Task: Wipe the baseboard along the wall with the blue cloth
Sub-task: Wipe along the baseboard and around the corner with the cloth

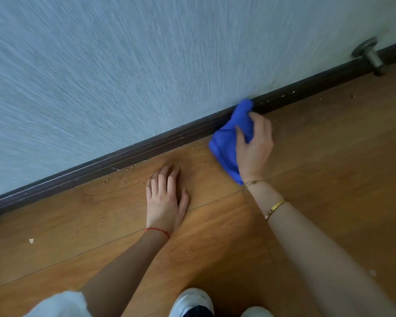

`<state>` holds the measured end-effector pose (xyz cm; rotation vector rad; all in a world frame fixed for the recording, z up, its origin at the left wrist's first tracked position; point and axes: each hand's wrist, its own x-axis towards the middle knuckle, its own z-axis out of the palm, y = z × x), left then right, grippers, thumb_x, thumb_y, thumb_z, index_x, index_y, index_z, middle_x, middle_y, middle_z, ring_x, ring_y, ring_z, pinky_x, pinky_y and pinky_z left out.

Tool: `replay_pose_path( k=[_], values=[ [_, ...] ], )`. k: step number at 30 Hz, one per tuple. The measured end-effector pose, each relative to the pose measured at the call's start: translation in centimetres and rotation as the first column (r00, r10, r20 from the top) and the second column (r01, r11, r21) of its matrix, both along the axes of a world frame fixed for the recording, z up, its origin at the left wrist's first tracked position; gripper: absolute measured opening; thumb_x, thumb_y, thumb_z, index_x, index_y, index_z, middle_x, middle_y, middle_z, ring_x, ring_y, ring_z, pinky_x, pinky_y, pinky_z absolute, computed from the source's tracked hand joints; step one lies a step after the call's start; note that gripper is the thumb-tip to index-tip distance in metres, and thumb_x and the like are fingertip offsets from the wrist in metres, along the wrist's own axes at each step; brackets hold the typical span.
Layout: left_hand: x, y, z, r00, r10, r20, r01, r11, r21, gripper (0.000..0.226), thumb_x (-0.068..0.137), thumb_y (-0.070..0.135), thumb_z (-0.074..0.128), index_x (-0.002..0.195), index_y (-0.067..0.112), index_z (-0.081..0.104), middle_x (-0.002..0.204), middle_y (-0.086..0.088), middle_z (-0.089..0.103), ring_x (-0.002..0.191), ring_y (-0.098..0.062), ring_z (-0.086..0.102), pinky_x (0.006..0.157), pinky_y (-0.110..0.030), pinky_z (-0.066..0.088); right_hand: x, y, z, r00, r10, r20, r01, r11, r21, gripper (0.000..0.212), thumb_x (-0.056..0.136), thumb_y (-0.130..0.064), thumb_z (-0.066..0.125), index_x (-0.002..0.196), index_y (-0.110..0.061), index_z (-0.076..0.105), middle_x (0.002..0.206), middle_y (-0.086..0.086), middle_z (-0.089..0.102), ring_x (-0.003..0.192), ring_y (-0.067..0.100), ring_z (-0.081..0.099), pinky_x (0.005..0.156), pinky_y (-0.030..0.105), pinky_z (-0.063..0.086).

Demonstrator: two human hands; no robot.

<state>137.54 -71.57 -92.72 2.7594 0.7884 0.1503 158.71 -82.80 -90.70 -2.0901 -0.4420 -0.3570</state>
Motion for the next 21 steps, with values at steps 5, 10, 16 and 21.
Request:
replay_pose_path(
  k=[5, 10, 16, 21],
  values=[
    [0.0, 0.0, -0.1, 1.0, 0.005, -0.003, -0.005, 1.0, -0.009, 0.054, 0.096, 0.037, 0.048, 0.144, 0.011, 0.045, 0.149, -0.01, 0.042, 0.133, -0.032, 0.041, 0.116, -0.051, 0.029, -0.8, 1.1, 0.4, 0.999, 0.049, 0.015, -0.049, 0.998, -0.039, 0.034, 0.091, -0.014, 0.066, 0.121, -0.002, 0.059, 0.117, 0.016, 0.058, 0.106, 0.026, 0.059, 0.088, 0.034, 0.052],
    [0.0, 0.1, -0.3, 1.0, -0.002, 0.017, 0.002, 1.0, 0.009, 0.055, 0.094, 0.037, 0.047, 0.141, 0.01, 0.049, 0.148, -0.011, 0.044, 0.129, -0.034, 0.045, 0.114, -0.049, 0.029, -4.7, 3.4, -0.1, 0.941, 0.327, 0.087, -0.315, 0.94, -0.129, 0.032, 0.089, -0.007, 0.067, 0.12, -0.005, 0.058, 0.111, 0.014, 0.059, 0.104, 0.025, 0.057, 0.092, 0.035, 0.051],
    [0.0, 0.1, 0.2, 1.0, -0.006, -0.024, 0.005, 1.0, -0.024, 0.056, 0.097, 0.039, 0.046, 0.146, 0.013, 0.043, 0.15, -0.009, 0.04, 0.135, -0.03, 0.039, 0.118, -0.051, 0.027, 1.0, -0.3, 1.3, 0.995, -0.093, -0.04, 0.094, 0.995, 0.019, 0.034, 0.086, -0.009, 0.067, 0.119, -0.001, 0.062, 0.111, 0.015, 0.061, 0.103, 0.023, 0.058, 0.088, 0.025, 0.045],
    [0.0, 0.1, 0.1, 1.0, -0.002, -0.02, 0.001, 1.0, -0.025, 0.056, 0.096, 0.039, 0.046, 0.145, 0.011, 0.045, 0.149, -0.01, 0.042, 0.133, -0.032, 0.041, 0.117, -0.051, 0.028, -0.8, 1.0, 1.7, 0.998, 0.067, 0.008, -0.067, 0.996, -0.063, 0.036, 0.087, -0.011, 0.068, 0.122, -0.002, 0.06, 0.117, 0.016, 0.056, 0.105, 0.026, 0.059, 0.089, 0.022, 0.046]
  ],
)
